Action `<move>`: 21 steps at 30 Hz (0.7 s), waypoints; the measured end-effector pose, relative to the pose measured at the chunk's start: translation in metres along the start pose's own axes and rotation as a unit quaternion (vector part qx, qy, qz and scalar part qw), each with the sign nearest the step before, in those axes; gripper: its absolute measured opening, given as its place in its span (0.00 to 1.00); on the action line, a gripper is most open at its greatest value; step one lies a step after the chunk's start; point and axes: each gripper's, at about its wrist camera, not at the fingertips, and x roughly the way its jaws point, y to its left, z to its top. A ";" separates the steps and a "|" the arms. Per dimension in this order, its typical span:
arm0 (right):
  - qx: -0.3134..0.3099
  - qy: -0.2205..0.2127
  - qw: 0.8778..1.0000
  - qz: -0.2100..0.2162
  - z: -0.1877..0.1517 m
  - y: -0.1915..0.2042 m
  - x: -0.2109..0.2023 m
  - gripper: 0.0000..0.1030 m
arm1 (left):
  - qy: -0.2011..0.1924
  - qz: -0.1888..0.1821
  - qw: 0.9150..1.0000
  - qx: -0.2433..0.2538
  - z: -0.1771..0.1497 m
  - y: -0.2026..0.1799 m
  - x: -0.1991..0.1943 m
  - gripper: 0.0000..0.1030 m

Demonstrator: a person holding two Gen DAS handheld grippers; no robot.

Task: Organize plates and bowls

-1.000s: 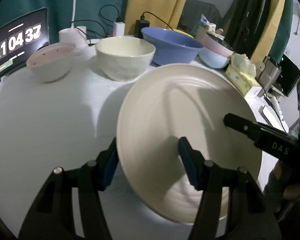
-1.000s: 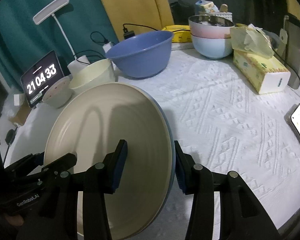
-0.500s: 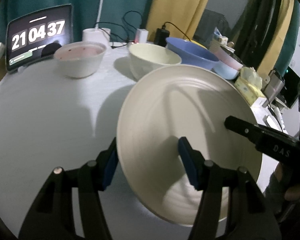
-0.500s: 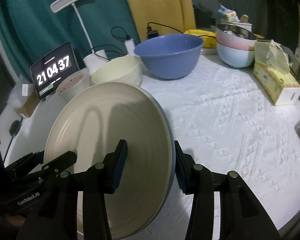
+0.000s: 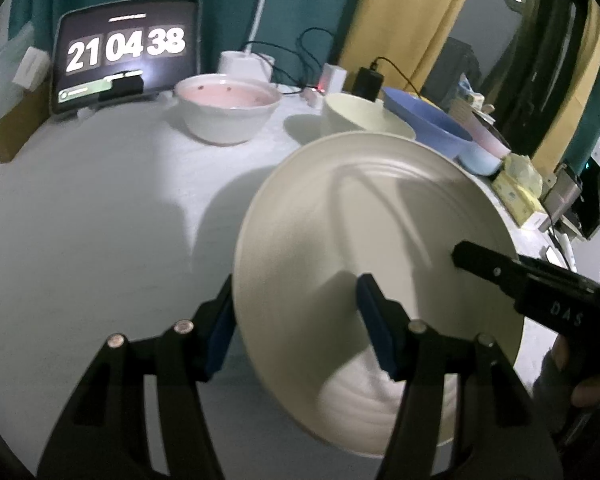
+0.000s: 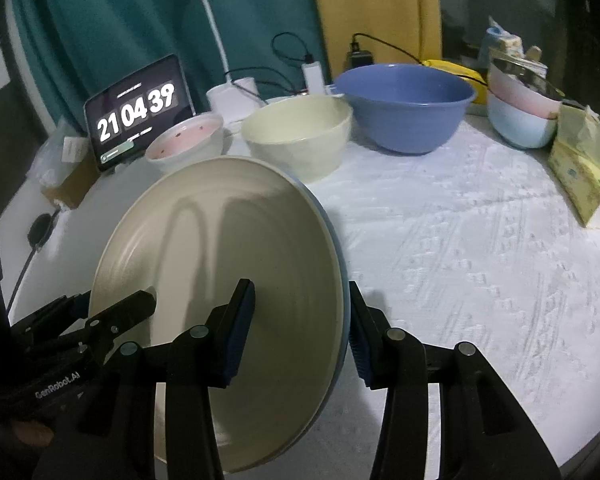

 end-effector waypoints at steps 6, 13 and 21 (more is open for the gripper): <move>-0.017 0.008 1.000 0.007 0.003 0.021 0.010 0.46 | -0.003 0.010 1.000 -0.014 -0.001 0.020 -0.004 0.58; -0.030 0.017 0.999 0.020 0.007 0.043 0.023 0.46 | -0.004 0.024 0.999 -0.026 0.001 0.045 -0.008 0.58; -0.042 0.025 0.998 0.034 0.011 0.063 0.037 0.46 | -0.005 0.038 0.999 -0.037 0.001 0.066 -0.012 0.58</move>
